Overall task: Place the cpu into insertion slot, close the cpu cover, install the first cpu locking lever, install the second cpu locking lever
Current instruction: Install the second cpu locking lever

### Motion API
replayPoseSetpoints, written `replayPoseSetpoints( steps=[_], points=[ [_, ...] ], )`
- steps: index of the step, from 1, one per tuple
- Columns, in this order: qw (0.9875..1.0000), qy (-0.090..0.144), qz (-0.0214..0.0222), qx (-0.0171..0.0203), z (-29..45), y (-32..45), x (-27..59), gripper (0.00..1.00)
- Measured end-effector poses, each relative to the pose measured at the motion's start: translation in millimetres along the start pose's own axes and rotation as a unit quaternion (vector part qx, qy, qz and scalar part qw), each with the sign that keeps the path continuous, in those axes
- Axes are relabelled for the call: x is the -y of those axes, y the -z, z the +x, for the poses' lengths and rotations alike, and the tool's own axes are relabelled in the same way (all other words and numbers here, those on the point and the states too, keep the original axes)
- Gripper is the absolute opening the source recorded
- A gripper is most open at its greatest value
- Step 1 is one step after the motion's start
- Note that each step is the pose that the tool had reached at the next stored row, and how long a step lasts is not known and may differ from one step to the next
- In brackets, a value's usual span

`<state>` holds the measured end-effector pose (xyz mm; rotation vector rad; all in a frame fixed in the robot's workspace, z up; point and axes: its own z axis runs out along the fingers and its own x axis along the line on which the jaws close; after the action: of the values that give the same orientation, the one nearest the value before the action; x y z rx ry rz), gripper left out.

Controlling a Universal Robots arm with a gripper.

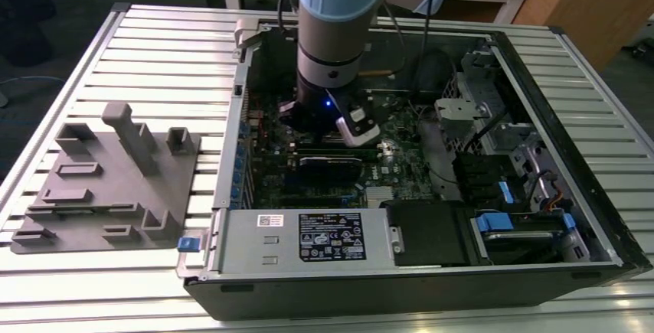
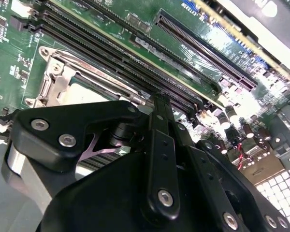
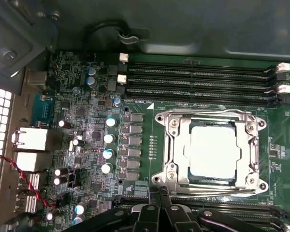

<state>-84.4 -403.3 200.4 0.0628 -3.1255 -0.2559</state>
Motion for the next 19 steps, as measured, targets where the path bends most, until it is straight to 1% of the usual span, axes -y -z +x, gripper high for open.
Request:
replayPoseSetpoints(
  steps=[4, 8, 10, 12, 16, 19],
  points=[
    [1.0, 0.0, -0.0029, 0.0002, 2.0, -2.1, -2.2, 0.11],
    [1.0, 0.0, -0.0042, 0.0, 3.9, -4.1, -2.3, 0.11],
    [1.0, 0.0, -0.0062, 0.0006, 4.3, -5.6, -2.4, 0.11],
    [1.0, 0.0, -0.008, 0.0004, 4.6, -6.0, -2.3, 0.11],
    [0.9999, 0.0, -0.013, 0.0006, 5.3, -6.9, -2.2, 0.11],
    [0.9999, 0.0, -0.0145, 0.0007, 8.3, -8.9, -2.0, 0.11]
  ],
)
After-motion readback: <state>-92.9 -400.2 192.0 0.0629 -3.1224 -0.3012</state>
